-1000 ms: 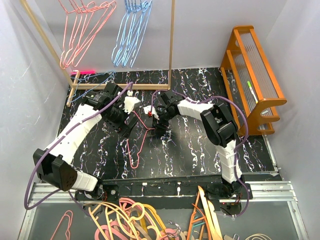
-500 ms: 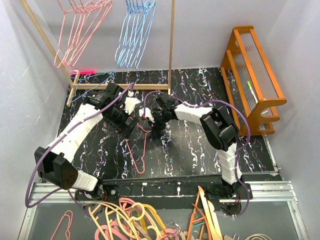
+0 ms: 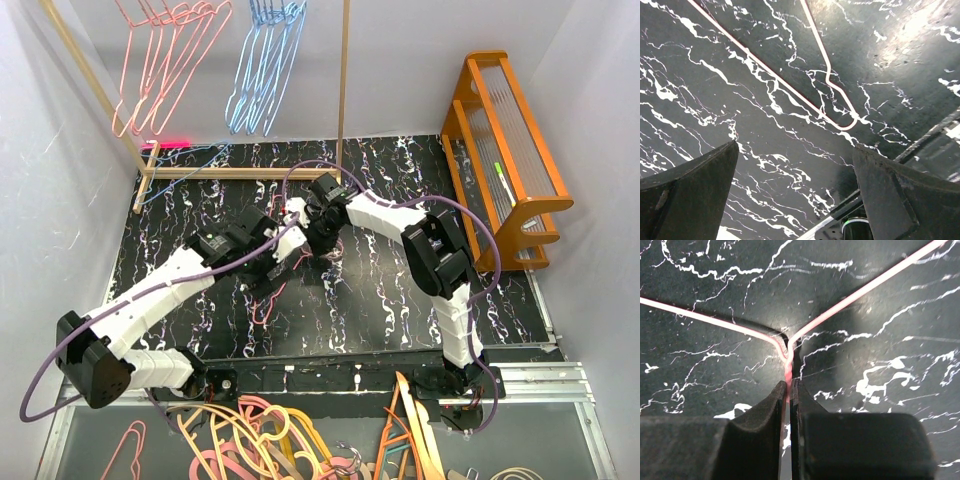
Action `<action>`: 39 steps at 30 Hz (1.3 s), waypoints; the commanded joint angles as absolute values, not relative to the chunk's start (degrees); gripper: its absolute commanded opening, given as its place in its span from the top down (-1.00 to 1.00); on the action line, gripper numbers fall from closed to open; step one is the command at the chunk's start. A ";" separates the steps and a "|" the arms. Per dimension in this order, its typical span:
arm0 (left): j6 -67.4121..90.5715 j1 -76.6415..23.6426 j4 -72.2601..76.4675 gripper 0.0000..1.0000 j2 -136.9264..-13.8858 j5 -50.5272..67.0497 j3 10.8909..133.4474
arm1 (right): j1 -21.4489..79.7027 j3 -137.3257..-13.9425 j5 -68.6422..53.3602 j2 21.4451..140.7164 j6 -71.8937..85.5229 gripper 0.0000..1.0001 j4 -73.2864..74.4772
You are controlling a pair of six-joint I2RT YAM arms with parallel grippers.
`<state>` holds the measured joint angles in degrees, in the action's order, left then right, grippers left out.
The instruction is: Organize the hangers
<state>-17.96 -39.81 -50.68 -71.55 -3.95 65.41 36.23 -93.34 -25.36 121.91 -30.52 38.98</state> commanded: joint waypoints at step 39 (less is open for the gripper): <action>-8.65 -46.97 -25.93 -0.95 -75.66 -7.32 48.04 | 30.85 -92.07 -35.63 113.68 -21.17 -0.92 46.04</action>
<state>-9.98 -46.74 -24.05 -78.54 -7.11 46.89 30.28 -94.91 -36.69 119.13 -18.24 47.46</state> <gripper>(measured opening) 0.970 0.774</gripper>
